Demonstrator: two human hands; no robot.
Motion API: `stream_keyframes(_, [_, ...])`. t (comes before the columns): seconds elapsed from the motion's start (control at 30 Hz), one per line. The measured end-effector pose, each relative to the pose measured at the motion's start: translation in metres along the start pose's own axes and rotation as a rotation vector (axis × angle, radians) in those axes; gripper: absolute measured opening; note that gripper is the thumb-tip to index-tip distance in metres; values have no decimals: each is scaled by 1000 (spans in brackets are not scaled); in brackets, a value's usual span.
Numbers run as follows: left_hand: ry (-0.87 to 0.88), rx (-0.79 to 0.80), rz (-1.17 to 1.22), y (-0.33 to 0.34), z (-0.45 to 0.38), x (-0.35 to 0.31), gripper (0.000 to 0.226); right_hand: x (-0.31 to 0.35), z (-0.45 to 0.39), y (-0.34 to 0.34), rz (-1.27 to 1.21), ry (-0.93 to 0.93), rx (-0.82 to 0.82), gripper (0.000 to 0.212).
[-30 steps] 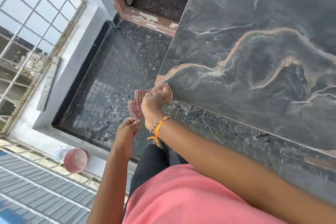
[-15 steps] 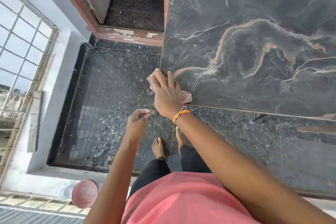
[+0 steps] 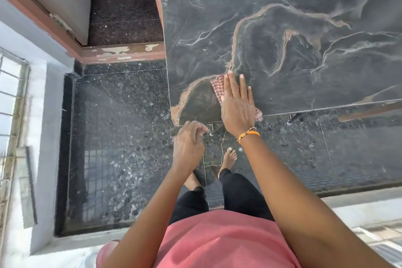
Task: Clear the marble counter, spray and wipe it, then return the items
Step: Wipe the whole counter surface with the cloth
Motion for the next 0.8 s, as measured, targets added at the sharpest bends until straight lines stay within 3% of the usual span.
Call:
stream_keyframes(0.3, [238, 81, -364, 68, -32, -74, 11, -138, 9, -18, -18, 274, -10, 62])
stream_keyframes(0.8, [405, 170, -517, 249, -51, -221, 22, -374, 36, -45, -50, 447, -44, 65])
Point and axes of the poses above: each hand's wrist, its own z-axis away from the middle knuckle, its own y-axis out of the palm, x = y × z, the point moved 7 cm from there along -z, towards the middle knuckle, and after that the axes turned 6 degrees about -y, right-handed, at the moved point
